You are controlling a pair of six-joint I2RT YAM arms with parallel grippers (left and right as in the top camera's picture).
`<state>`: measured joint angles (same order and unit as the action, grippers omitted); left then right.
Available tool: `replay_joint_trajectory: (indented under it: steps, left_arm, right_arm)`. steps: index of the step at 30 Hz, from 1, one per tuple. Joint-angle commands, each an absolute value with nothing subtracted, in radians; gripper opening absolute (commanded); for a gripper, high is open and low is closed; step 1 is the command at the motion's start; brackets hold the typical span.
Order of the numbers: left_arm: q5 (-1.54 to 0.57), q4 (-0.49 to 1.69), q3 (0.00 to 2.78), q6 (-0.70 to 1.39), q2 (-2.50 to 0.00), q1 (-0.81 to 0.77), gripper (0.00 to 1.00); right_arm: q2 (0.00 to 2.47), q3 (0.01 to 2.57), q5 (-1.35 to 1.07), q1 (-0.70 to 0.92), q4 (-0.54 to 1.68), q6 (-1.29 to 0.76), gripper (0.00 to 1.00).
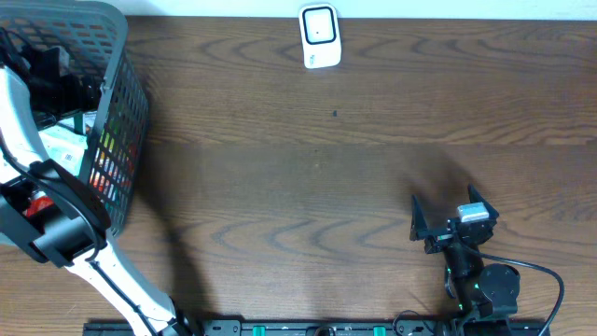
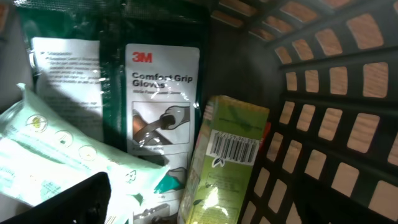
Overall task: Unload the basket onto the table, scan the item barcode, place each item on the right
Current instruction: 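Reach the left gripper into the basket and grasp the green tea box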
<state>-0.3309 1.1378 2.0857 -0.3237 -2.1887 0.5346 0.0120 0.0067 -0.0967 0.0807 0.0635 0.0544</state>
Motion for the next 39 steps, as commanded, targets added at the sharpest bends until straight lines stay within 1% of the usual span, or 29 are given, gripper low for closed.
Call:
replay_joint_trajectory:
  steps: [1, 4, 15, 16, 17, 23, 24, 25, 26, 27, 30, 31, 32, 36, 37, 39]
  left_arm:
    - [-0.347, 1.143, 2.069, -0.347, -2.234, 0.520, 0.89]
    - [-0.347, 1.147, 2.061, -0.347, -2.252, 0.512, 0.87]
    - [-0.303, 1.134, 1.978, -0.316, -2.256, 0.506, 0.87]
    - [-0.303, 1.126, 1.971, -0.316, -2.256, 0.505, 0.83]
    - [-0.303, 1.118, 1.964, -0.311, -2.256, 0.504, 0.81]
    - [-0.303, 1.066, 1.900, -0.290, -2.256, 0.493, 0.78]
    - [-0.303, 1.058, 1.892, -0.290, -2.256, 0.491, 0.76]
    - [-0.303, 1.052, 1.888, -0.290, -2.256, 0.490, 0.68]
    - [-0.303, 1.052, 1.887, -0.290, -2.256, 0.489, 0.63]
    - [-0.303, 1.051, 1.887, -0.290, -2.256, 0.489, 0.59]
    - [-0.304, 1.051, 1.887, -0.285, -2.256, 0.489, 0.53]
    - [-0.304, 1.051, 1.887, -0.278, -2.256, 0.489, 0.47]
    - [-0.304, 1.048, 1.887, -0.267, -2.255, 0.489, 0.44]
    - [-0.307, 1.052, 1.908, -0.247, -2.254, 0.489, 0.42]
    - [-0.306, 1.053, 1.914, -0.247, -2.254, 0.489, 0.38]
    - [-0.306, 1.052, 1.917, -0.235, -2.248, 0.489, 0.38]
  right_arm:
    - [0.007, 0.006, -0.091, 0.076, 0.068, 0.042, 0.99]
    - [0.007, 0.006, -0.091, 0.076, 0.068, 0.042, 0.99]
    - [0.007, 0.006, -0.091, 0.076, 0.068, 0.042, 0.99]
    - [0.007, 0.006, -0.091, 0.076, 0.068, 0.042, 0.99]
    - [0.007, 0.006, -0.091, 0.076, 0.068, 0.042, 0.99]
    - [0.007, 0.006, -0.091, 0.076, 0.068, 0.042, 0.99]
    - [0.007, 0.006, -0.091, 0.076, 0.068, 0.042, 0.99]
    - [0.007, 0.006, -0.091, 0.076, 0.068, 0.042, 0.99]
    - [0.007, 0.006, -0.091, 0.076, 0.068, 0.042, 0.99]
    - [0.007, 0.006, -0.091, 0.076, 0.068, 0.042, 0.99]
    - [0.007, 0.006, -0.091, 0.076, 0.068, 0.042, 0.99]
    - [0.007, 0.006, -0.091, 0.076, 0.068, 0.042, 0.99]
    - [0.007, 0.006, -0.091, 0.076, 0.068, 0.042, 0.99]
    - [0.007, 0.006, -0.091, 0.076, 0.068, 0.042, 0.99]
    - [0.007, 0.006, -0.091, 0.076, 0.068, 0.042, 0.99]
    - [0.007, 0.006, -0.091, 0.076, 0.068, 0.042, 0.99]
